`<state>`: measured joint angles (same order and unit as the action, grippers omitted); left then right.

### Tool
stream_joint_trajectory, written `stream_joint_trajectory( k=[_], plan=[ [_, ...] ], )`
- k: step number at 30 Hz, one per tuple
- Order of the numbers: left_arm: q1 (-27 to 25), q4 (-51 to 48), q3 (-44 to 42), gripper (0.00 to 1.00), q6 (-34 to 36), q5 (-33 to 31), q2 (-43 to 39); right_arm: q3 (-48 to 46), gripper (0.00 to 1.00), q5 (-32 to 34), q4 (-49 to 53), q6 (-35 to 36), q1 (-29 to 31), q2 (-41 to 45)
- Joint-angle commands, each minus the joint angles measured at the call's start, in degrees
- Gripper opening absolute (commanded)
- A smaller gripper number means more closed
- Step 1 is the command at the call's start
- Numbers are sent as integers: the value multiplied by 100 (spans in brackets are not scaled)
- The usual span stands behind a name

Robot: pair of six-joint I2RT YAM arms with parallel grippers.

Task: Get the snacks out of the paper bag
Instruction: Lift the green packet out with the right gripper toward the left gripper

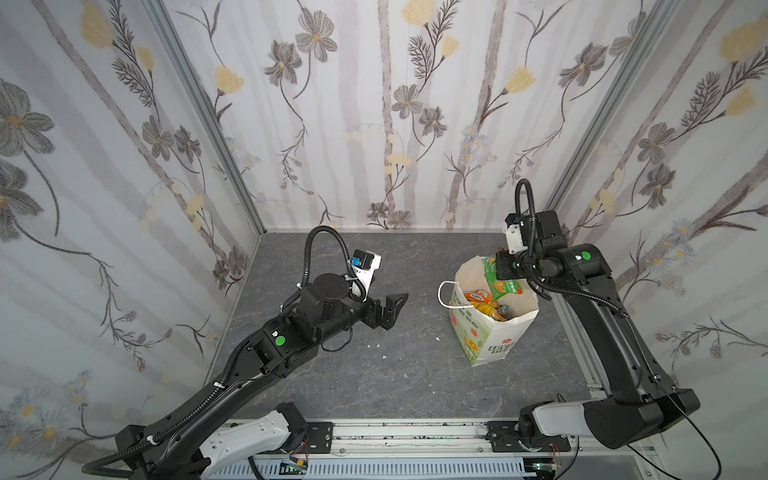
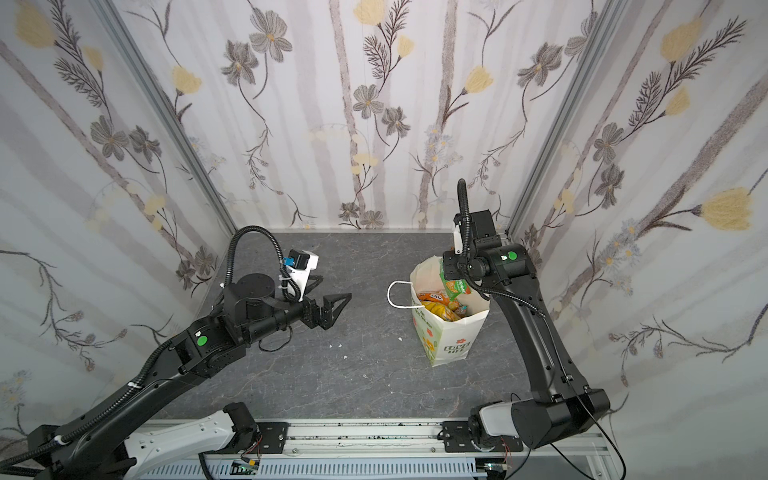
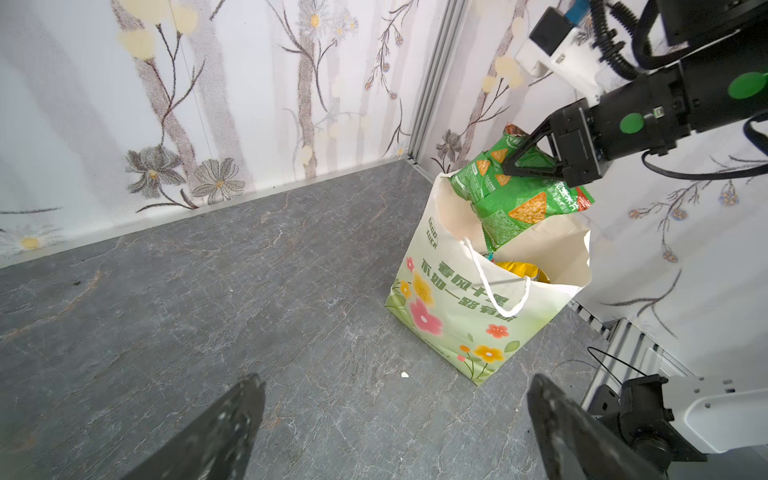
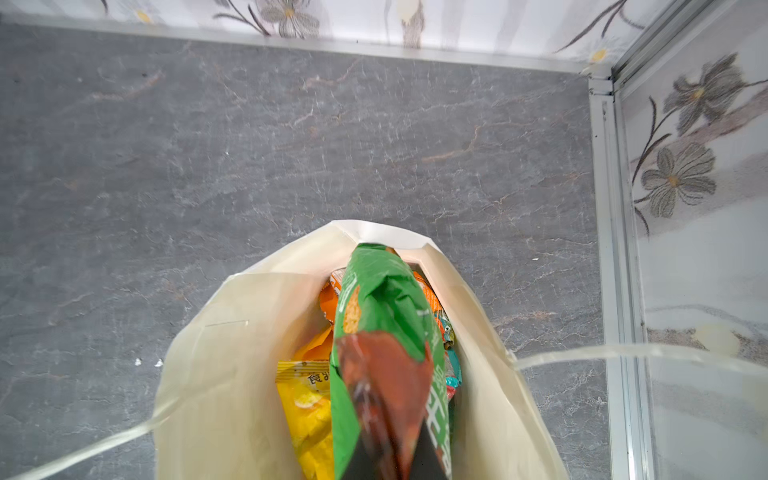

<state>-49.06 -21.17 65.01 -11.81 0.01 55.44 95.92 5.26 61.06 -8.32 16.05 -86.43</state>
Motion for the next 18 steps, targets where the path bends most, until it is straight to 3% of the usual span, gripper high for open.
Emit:
stream_joint_trajectory(
  k=[1,6,11,16,18],
  plan=[
    [1,315,102,100,-162,-67,-33,260,0,-84,-259,-215,-9,219],
    [10,498,204,100,-666,-197,-90,638,0,-683,-522,-491,3,591],
    [133,758,391,100,-1627,-299,-57,545,0,-1465,-1366,-1163,1,1041],
    [441,1256,443,100,-2456,276,29,-568,0,-2568,-3260,-2335,3,1742],
    [650,1768,346,100,-2914,850,74,-1110,0,-3077,-4168,-2909,3,1969]
  ],
)
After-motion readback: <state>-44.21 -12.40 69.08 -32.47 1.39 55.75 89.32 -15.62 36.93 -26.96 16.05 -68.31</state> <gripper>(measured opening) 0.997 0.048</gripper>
